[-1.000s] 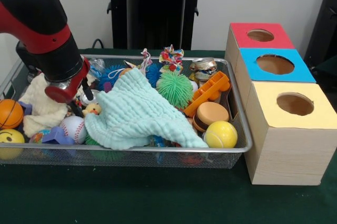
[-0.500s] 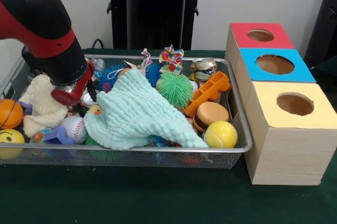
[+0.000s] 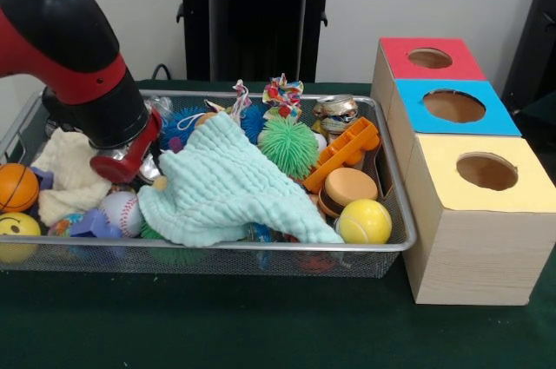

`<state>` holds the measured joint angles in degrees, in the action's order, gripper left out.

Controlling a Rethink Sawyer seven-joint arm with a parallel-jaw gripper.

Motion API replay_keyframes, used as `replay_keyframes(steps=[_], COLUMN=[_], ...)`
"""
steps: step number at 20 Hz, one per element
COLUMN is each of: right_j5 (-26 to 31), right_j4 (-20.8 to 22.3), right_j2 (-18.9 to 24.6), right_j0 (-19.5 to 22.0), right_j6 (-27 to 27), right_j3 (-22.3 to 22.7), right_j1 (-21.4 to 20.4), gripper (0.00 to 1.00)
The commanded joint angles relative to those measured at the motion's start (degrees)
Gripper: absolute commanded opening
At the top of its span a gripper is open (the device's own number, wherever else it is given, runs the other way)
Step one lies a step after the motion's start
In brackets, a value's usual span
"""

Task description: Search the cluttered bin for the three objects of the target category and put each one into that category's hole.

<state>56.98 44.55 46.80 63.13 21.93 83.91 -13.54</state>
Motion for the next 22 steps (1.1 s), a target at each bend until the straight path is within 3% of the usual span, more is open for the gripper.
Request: replay_keyframes(steps=[1, 7, 8, 12, 15, 18, 22], right_j5=[-4.6, -4.6, -4.4, -3.8, -2.8, -3.2, -3.4], right_j4=[4.5, 4.7, 4.6, 4.7, 4.0, 4.5, 4.0], right_j2=[1.3, 2.3, 2.6, 3.4, 0.3, 1.2, 0.7], right_j0=[0.5, 1.2, 1.4, 1.5, 0.0, 0.1, -0.2], right_j6=[-20.5, -21.7, -22.6, -25.6, -17.2, -21.0, -18.0], right_j3=[-1.7, -2.6, -2.6, -2.3, -3.2, -3.2, -2.2], right_j1=[5.7, 6.6, 6.9, 6.7, 4.6, 5.0, 4.0], gripper=[1.0, 1.0, 0.0, 0.0, 0.0, 0.0, 0.0])
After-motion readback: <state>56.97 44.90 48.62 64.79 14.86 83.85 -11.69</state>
